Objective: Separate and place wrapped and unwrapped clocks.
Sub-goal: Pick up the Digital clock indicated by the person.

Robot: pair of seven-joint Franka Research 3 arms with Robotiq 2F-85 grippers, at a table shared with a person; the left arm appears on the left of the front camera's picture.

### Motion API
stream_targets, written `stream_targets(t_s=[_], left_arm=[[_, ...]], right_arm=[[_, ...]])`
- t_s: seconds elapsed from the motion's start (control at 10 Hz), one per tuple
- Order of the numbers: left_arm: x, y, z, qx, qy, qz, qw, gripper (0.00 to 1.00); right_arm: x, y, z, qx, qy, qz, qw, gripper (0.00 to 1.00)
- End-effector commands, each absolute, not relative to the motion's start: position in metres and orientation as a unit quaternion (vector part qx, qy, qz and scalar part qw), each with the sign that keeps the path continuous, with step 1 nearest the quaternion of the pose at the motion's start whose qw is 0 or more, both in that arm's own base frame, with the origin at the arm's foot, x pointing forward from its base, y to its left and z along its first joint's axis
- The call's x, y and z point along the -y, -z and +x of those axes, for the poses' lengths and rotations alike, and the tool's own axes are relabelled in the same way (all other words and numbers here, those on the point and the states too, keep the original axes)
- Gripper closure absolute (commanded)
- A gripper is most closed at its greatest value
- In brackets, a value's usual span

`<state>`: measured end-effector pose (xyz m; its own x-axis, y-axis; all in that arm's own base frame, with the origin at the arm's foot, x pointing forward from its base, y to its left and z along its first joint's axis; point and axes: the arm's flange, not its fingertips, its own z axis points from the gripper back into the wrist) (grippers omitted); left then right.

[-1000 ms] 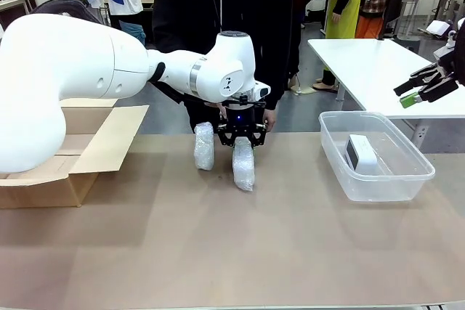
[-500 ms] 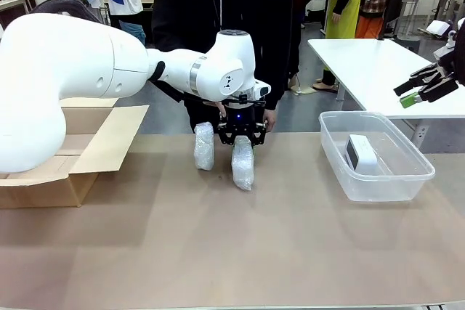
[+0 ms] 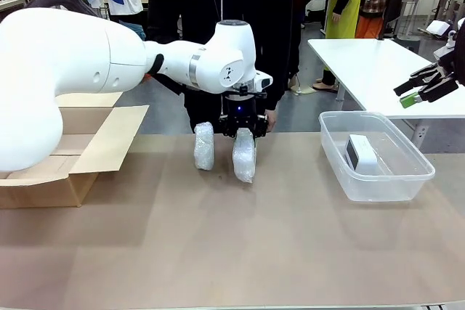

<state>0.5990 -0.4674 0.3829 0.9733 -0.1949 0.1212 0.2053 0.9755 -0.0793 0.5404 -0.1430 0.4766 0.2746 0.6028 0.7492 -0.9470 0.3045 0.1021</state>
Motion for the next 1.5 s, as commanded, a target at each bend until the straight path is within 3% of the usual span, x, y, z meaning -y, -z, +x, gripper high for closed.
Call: stream_targets(t_s=[0.0,0.1,0.2,0.3,0.4,0.5,0.6,0.8,0.9,1.0,1.1,1.4], left_arm=[[0.467,-0.422,0.599,0.065,0.133,-0.031,0.988,0.66],[0.465,-0.434,0.597,0.073,0.140,-0.028,0.987,0.66],[0.464,-0.445,0.596,0.075,0.147,-0.025,0.986,0.86],[0.463,-0.456,0.594,0.074,0.155,-0.018,0.985,0.66],[0.461,-0.466,0.595,0.076,0.163,-0.011,0.984,1.00],[0.460,-0.476,0.596,0.078,0.167,-0.003,0.983,0.86],[0.461,-0.484,0.596,0.083,0.175,-0.002,0.981,1.00],[0.463,-0.490,0.598,0.081,0.185,0.002,0.979,1.00],[0.464,-0.491,0.598,0.081,0.188,0.001,0.979,0.66],[0.464,-0.492,0.600,0.078,0.191,-0.007,0.978,0.66],[0.453,-0.480,0.586,0.077,0.174,-0.013,0.982,0.86],[0.453,-0.480,0.586,0.077,0.174,-0.013,0.982,0.86]], right_arm=[[0.141,-0.476,0.540,0.306,-0.515,0.277,0.751,0.00],[0.141,-0.476,0.540,0.306,-0.515,0.277,0.751,0.00],[0.141,-0.476,0.540,0.306,-0.515,0.277,0.751,0.00],[0.141,-0.476,0.540,0.306,-0.515,0.277,0.751,0.00],[0.141,-0.476,0.540,0.306,-0.515,0.277,0.751,0.00],[0.141,-0.476,0.540,0.306,-0.515,0.277,0.751,0.00],[0.141,-0.476,0.540,0.306,-0.515,0.277,0.751,0.00],[0.141,-0.476,0.540,0.306,-0.515,0.277,0.751,0.00],[0.141,-0.476,0.540,0.306,-0.515,0.277,0.751,0.00],[0.141,-0.476,0.540,0.306,-0.515,0.277,0.751,0.00],[0.141,-0.476,0.540,0.306,-0.515,0.277,0.751,0.00],[0.141,-0.476,0.540,0.306,-0.515,0.277,0.751,0.00]])
